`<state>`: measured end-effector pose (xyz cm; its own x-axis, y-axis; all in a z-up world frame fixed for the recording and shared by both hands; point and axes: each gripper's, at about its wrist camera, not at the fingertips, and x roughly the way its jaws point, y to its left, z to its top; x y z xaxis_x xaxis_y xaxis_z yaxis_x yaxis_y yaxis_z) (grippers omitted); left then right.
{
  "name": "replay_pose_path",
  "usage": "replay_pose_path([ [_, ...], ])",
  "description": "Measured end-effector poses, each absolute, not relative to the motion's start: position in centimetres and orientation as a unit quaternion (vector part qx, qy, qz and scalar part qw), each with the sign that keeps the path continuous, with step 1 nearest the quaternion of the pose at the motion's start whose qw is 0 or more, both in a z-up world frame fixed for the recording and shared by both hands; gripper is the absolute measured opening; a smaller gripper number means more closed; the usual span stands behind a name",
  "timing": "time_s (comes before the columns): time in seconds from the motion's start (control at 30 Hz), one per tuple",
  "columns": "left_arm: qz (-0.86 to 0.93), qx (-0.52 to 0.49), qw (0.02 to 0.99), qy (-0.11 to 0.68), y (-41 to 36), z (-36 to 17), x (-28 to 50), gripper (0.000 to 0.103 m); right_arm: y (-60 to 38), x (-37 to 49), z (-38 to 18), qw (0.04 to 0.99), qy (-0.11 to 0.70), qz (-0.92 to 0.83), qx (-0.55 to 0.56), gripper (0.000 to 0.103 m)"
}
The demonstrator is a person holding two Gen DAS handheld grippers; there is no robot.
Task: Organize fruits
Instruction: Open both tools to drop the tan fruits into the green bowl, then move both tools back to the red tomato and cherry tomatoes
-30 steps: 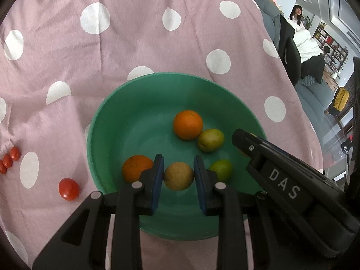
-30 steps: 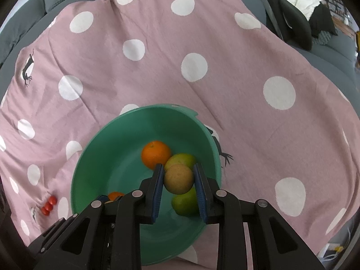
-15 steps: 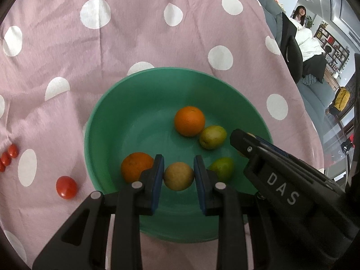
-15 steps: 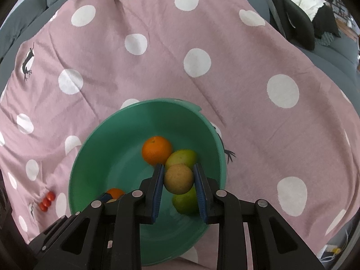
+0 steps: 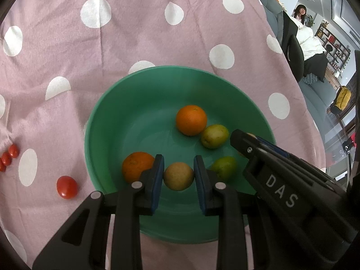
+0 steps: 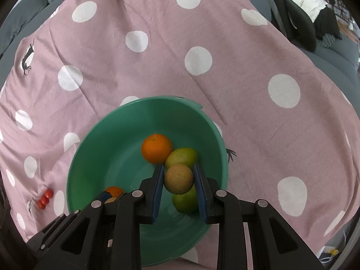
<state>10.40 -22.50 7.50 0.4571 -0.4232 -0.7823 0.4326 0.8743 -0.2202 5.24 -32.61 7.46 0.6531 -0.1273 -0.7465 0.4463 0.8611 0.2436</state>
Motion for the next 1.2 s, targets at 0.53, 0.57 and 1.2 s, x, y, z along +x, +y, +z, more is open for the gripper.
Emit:
replay_pose_path([
  [0.53, -0.232, 0.006, 0.866, 0.443, -20.6, 9.4, 9.8, 0.062, -32.8, 4.7, 7.9, 0.890, 0.370, -0.161, 0.215, 0.038],
  [0.57, -0.227, 0.006, 0.869, 0.439, -20.0, 9.7, 9.7, 0.063, -32.7, 4.7, 8.0, 0.891, 0.368, -0.160, 0.214, 0.039],
  [1.2, -0.048, -0.114, 0.912, 0.391, -2.0, 12.6, 8.1, 0.075, -27.5, 5.1, 10.4, 0.920, 0.345, -0.106, 0.154, 0.039],
])
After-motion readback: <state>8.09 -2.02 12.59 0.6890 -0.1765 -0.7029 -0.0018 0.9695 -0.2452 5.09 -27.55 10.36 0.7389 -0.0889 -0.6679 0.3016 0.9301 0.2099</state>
